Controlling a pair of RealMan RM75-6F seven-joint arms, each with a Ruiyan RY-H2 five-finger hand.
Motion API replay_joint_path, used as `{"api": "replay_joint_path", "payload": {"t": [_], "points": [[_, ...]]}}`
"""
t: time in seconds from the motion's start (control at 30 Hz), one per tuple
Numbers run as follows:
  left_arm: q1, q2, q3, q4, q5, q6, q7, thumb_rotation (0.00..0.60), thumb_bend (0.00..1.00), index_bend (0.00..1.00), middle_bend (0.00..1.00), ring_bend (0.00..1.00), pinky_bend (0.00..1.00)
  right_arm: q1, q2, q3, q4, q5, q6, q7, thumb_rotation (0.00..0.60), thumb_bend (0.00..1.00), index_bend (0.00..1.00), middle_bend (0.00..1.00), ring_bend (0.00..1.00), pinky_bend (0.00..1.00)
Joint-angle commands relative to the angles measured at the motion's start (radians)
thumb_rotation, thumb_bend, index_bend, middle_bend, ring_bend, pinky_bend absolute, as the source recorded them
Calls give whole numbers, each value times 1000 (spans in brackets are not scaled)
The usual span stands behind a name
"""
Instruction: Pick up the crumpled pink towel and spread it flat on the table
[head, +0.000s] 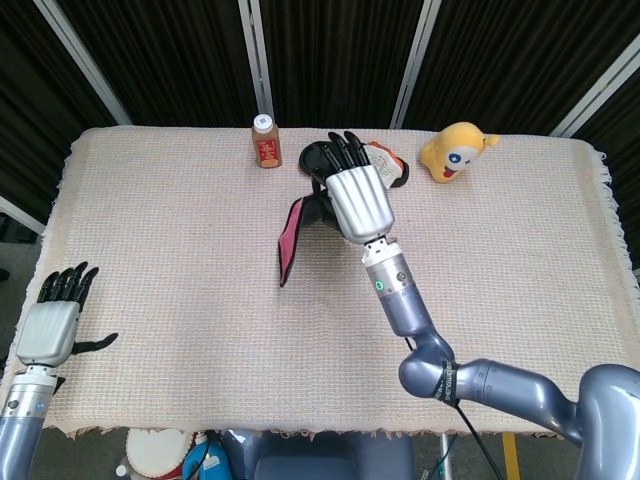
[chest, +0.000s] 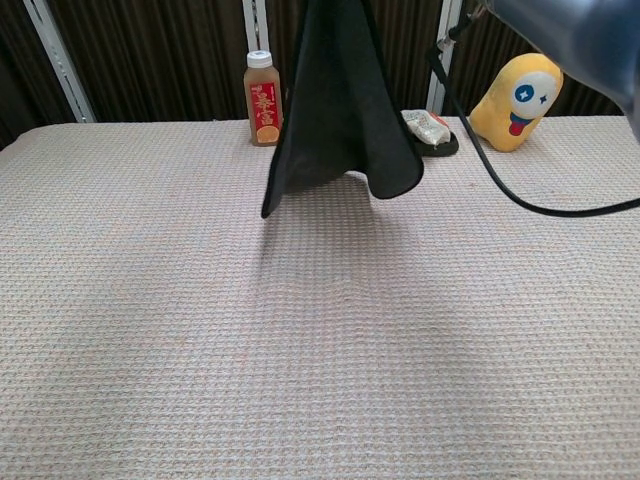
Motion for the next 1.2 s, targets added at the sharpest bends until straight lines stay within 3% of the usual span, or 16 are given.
{"api": "replay_joint_path", "payload": {"t": [0.03,0.3,0.63,0.8,1.03,1.2], "points": [[-6,-3,-3,0,-3,-6,-5,600,0,0,0,0,0,49,-5,37,-31,71,16,-83,600,558,633,231,123,111],[-43,-22,-22,-2,9,-23,-13,600,0,0,0,0,0,139,-35,87,-48,245,79,-254,600,558,633,231,123,112],[-185,-126,-133,-26,9,-75,-29,600,3,0,0,0,0,174,-35,67,-39,294,119,-263,600,559,633,231,123,112],[-232,-214,-179,8,-12,-57,-16,600,0,0,0,0,0,180,-26,56,-40,300,131,-255,600,558,633,231,123,112],[-346,-446,-255,107,-65,-23,30,600,0,0,0,0,0,192,-11,36,-56,314,160,-256,600,559,633,230,123,112],[-401,-560,-285,197,-73,3,17,600,0,0,0,0,0,201,-3,23,-69,326,174,-259,600,558,634,231,123,112]]}}
